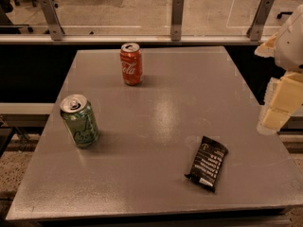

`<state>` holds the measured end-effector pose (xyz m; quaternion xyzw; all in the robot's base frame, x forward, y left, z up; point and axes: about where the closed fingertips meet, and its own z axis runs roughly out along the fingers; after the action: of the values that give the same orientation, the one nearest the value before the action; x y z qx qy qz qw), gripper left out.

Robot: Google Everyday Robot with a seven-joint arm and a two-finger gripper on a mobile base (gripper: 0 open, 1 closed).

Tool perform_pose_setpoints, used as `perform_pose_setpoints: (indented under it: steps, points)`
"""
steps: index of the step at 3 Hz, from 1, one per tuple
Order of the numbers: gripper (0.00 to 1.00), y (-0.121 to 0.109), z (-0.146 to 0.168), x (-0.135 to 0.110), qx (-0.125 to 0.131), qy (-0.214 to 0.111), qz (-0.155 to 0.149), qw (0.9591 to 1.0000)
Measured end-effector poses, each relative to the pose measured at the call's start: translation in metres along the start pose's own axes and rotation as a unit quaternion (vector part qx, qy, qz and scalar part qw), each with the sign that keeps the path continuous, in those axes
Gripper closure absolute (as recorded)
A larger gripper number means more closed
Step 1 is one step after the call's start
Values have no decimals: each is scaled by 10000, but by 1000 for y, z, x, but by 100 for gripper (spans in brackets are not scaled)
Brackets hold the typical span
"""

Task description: Move coke can near rxbar chocolate

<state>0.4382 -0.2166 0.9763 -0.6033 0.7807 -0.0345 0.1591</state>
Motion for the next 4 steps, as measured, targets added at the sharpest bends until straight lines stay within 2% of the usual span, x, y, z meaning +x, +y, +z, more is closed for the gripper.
perform_pose_setpoints:
  steps: [1, 2, 3, 4]
  points:
    - [0, 0, 0, 0, 1, 0, 0, 10000]
    - [0, -15, -4, -12, 102, -204, 94, 9997]
    - [0, -43, 0, -39, 231, -560, 190, 9980]
    - [0, -73, 9, -71, 302, -959, 289, 9945]
